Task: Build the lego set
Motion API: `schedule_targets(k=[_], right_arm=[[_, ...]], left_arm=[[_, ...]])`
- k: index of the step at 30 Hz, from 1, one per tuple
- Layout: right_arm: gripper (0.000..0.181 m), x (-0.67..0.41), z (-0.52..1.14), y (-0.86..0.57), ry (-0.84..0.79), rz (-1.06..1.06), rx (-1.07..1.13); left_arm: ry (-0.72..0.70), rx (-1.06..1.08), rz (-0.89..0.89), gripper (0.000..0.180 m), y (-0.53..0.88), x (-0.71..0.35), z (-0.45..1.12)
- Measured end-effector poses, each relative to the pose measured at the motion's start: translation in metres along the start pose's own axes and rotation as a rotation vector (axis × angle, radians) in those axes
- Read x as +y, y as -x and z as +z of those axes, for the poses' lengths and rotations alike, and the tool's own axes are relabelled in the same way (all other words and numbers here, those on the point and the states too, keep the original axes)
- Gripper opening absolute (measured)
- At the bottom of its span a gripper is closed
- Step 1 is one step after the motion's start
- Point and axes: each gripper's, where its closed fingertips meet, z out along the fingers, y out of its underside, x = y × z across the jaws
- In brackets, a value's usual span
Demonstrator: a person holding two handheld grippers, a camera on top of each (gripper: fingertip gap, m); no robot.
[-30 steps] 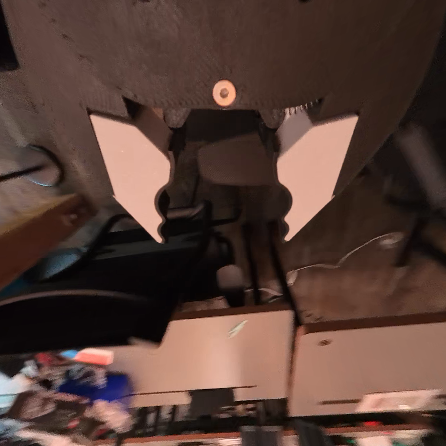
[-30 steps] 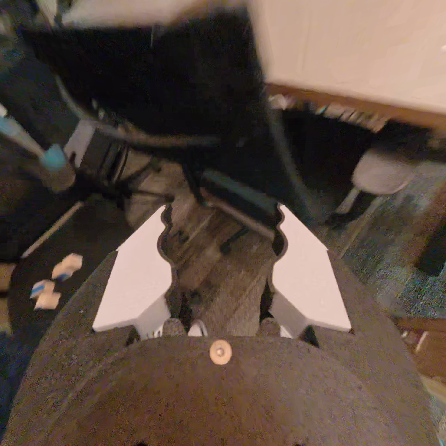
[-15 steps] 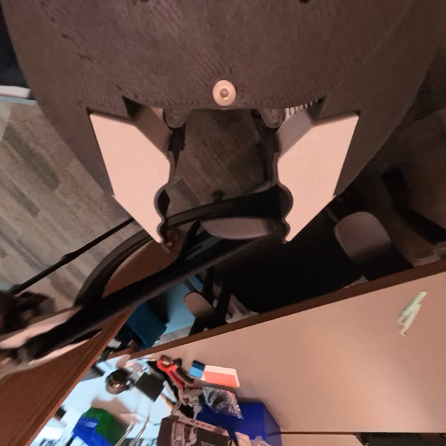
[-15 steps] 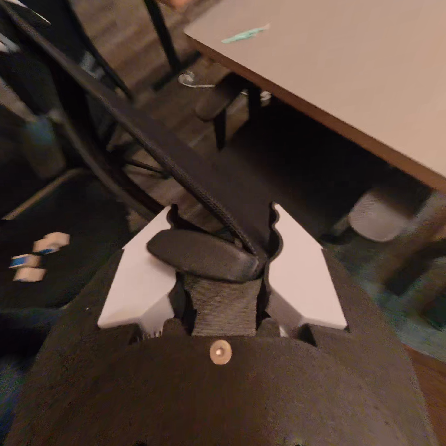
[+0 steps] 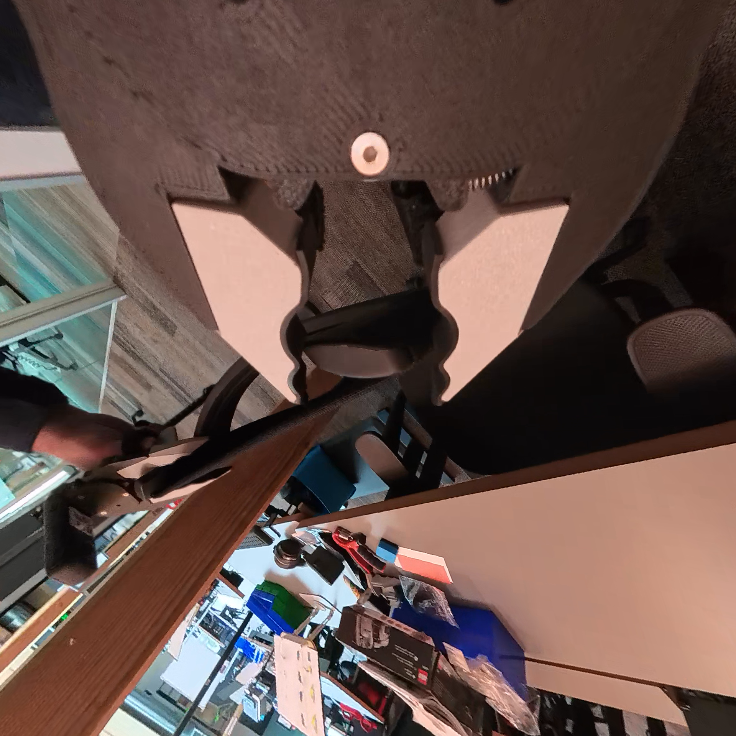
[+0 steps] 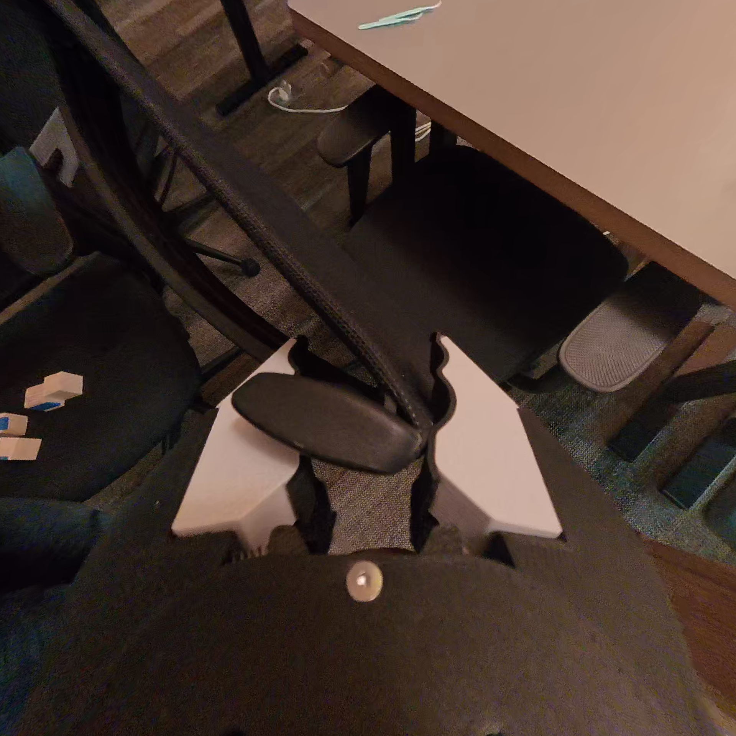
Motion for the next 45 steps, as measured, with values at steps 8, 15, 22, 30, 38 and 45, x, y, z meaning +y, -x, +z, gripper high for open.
schedule_targets(k=[8,15,22,30,38,45], right_arm=[[0.063,0.014,-0.011,0.014,0.015,0.037,0.044],[0.063,0.031,-0.026,0.031,0.018,0.036,0.048],[0.063,0.058,-0.056,0.05,0.03,0.042,0.06],[0.063,0.108,-0.106,0.094,0.028,0.101,0.113],[0.064,0.162,-0.158,0.155,0.018,0.192,0.203],[0.064,0.209,-0.204,0.207,0.011,0.276,0.284]], left_arm=[[0.017,0.022,-0.009,0.061,-0.015,0.012,-0.012],[0.018,0.029,-0.011,0.061,-0.038,0.028,-0.025],[0.024,0.071,-0.009,0.059,-0.071,0.045,-0.031],[0.066,0.168,0.017,0.058,-0.121,0.069,-0.039],[0.122,0.286,0.059,0.058,-0.172,0.098,-0.052],[0.165,0.397,0.091,0.058,-0.22,0.122,-0.059]])
